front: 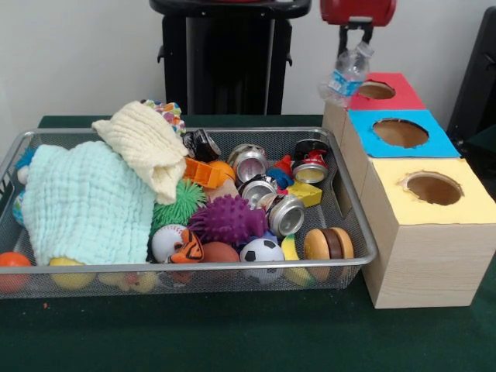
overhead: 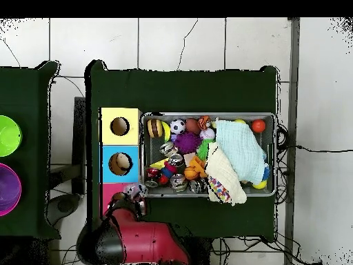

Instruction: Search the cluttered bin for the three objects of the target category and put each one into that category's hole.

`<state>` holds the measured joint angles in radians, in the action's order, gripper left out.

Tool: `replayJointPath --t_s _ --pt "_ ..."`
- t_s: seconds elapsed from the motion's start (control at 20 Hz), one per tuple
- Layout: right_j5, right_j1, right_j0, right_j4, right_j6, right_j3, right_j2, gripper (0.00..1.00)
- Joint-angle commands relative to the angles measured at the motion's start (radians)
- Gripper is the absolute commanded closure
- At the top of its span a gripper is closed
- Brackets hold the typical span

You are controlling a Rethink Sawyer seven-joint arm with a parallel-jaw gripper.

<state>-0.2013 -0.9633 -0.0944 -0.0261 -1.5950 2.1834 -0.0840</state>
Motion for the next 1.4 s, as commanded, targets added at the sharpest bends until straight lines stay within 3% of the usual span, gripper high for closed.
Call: replayJointPath --t_s 0.05,0.2,0.35,0.6,0.95,1.15,1.4 --pt "-0.014 0.008 -0.133 -0.132 -0.338 0.011 0.021 1.00" --pt "0.036 0.034 -0.150 -0.154 -0.342 0.009 0.020 1.00" --pt "0.134 0.071 -0.126 -0.156 -0.349 0.033 0.064 1.00" --pt "0.309 0.212 -0.100 -0.086 -0.325 -0.017 0.069 1.00" --pt "0.285 0.201 -0.078 -0.109 -0.283 -0.050 0.063 1.00" --pt "0.357 0.245 -0.062 -0.110 -0.301 -0.055 0.085 1.00" --pt "0.335 0.234 -0.059 -0.107 -0.282 -0.065 0.087 1.00"
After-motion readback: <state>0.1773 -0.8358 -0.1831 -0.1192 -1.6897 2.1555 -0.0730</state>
